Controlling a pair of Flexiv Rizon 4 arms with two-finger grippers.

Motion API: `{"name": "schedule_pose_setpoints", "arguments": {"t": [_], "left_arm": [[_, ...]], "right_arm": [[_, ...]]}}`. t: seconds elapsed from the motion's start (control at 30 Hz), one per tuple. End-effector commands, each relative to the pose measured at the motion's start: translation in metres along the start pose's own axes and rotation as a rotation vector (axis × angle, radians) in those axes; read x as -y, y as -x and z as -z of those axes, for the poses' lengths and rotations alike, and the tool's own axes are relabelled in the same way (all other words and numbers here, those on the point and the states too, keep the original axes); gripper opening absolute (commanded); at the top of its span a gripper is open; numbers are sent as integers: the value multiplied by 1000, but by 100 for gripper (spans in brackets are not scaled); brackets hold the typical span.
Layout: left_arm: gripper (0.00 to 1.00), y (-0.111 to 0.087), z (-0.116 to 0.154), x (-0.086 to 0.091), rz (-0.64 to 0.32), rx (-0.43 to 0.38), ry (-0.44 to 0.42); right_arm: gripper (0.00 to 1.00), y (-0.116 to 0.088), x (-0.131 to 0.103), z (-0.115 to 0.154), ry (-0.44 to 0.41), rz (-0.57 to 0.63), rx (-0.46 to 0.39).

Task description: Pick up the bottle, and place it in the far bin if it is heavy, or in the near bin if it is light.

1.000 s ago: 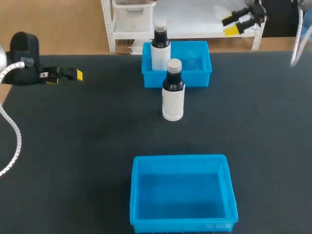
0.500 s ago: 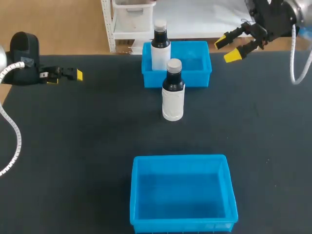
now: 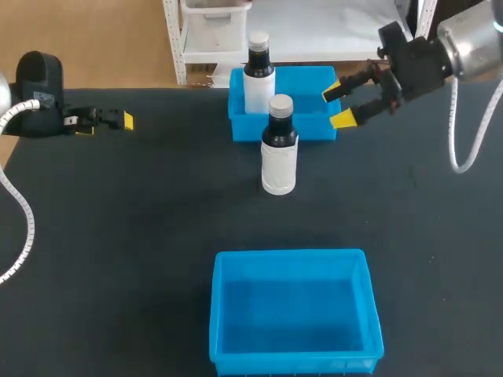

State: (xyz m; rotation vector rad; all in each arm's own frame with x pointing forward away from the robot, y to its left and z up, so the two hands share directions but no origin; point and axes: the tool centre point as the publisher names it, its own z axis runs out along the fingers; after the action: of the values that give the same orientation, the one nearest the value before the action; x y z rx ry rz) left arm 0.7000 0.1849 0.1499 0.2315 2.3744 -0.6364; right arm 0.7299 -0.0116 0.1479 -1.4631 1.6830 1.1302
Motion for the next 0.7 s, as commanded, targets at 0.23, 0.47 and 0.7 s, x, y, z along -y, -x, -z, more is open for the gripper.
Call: {"name": "schedule_pose_setpoints", "arguments": {"t": [0.23, 0.47, 0.7], "left_arm": [[100, 0, 0, 0, 0, 0, 0], [100, 0, 0, 0, 0, 0, 0], [100, 0, 0, 0, 0, 0, 0]], "right_arm": [[100, 9, 10, -32, -225, 26, -6], [100, 12, 11, -51, -154, 40, 0], [100, 12, 12, -67, -104, 41, 0]]}}
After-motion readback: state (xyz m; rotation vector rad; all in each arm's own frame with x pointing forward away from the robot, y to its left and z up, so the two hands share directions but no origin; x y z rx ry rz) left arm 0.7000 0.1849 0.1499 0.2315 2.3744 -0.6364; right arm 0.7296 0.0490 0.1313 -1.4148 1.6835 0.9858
